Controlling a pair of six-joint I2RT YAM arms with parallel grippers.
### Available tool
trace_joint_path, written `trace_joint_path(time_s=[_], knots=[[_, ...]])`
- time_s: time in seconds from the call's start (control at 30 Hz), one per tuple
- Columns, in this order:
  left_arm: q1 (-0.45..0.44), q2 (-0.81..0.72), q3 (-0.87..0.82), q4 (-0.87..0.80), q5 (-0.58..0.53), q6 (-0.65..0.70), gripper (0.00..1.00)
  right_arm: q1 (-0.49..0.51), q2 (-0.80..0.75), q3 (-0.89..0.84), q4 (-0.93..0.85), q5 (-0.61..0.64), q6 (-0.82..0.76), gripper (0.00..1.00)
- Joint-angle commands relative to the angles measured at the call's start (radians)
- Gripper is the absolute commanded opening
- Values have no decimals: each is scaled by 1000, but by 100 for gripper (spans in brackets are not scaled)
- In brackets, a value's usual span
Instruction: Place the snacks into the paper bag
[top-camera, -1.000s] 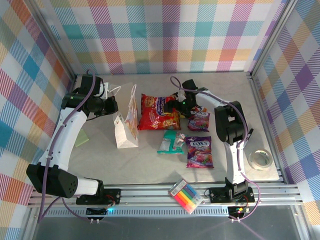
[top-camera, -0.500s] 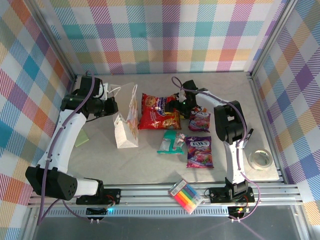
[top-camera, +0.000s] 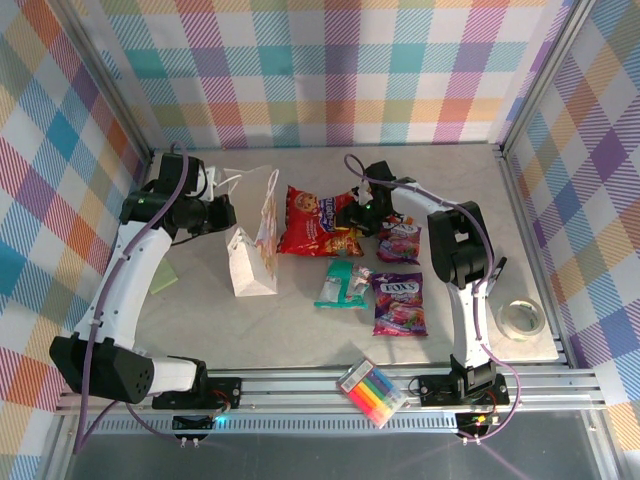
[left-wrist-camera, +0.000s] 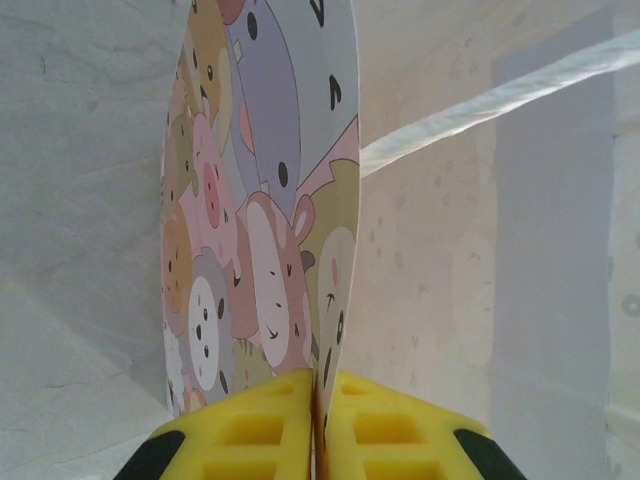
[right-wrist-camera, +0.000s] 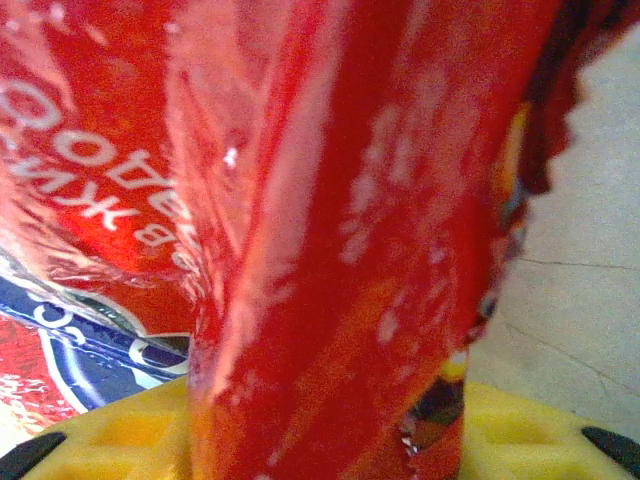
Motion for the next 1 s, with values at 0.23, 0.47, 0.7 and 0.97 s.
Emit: trace_joint_path(time_s=[0.23, 0.47, 0.7, 0.97], knots=[[17, -42, 12, -40, 5, -22, 31, 9, -61, 33, -165, 135, -74, 19], [15, -61, 32, -64, -33, -37, 43, 10, -76, 41, -170, 145, -77, 18], [15, -83, 62, -22, -22, -64, 51, 13, -98, 95, -207, 193, -99, 10], [16, -89, 87, -11, -143, -112, 52, 19, -137, 144, -231, 219, -108, 1]])
